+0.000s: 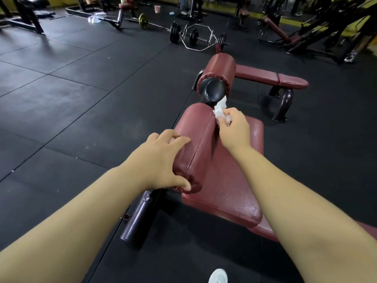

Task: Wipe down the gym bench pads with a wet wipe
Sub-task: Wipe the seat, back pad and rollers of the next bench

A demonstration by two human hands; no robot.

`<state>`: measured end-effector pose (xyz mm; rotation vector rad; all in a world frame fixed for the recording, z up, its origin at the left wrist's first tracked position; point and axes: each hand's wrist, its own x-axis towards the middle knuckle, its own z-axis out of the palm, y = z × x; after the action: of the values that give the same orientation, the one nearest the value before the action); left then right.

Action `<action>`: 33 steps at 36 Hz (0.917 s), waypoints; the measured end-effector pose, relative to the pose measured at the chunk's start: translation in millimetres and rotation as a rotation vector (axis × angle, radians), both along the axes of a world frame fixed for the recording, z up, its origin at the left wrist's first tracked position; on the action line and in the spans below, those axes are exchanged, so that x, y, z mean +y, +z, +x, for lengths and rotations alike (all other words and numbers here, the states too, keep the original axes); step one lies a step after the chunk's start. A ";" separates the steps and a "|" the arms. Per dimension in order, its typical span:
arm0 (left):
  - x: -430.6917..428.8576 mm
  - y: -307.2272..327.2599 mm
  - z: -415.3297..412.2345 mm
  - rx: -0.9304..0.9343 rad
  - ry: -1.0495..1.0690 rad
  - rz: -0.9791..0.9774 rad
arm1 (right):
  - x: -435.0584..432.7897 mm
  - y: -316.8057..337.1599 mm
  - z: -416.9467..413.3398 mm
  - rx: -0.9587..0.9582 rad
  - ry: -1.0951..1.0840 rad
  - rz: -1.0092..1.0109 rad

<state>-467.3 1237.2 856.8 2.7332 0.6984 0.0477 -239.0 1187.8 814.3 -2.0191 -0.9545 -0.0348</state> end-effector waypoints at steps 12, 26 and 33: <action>20.6 -26.8 -11.0 -0.216 0.089 -0.411 | -90.3 -29.3 -80.0 -0.288 0.522 0.131; 30.8 -36.3 -11.7 -0.247 0.175 -0.648 | -16.4 0.0 -4.2 -0.129 0.023 0.034; 38.4 -32.2 -18.0 -0.209 0.138 -0.646 | -90.6 -30.3 -82.4 -0.285 0.547 0.195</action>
<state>-485.4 1275.6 824.6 2.0297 0.6926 0.1146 -321.4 1097.2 784.0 -1.5451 -1.5930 -0.1144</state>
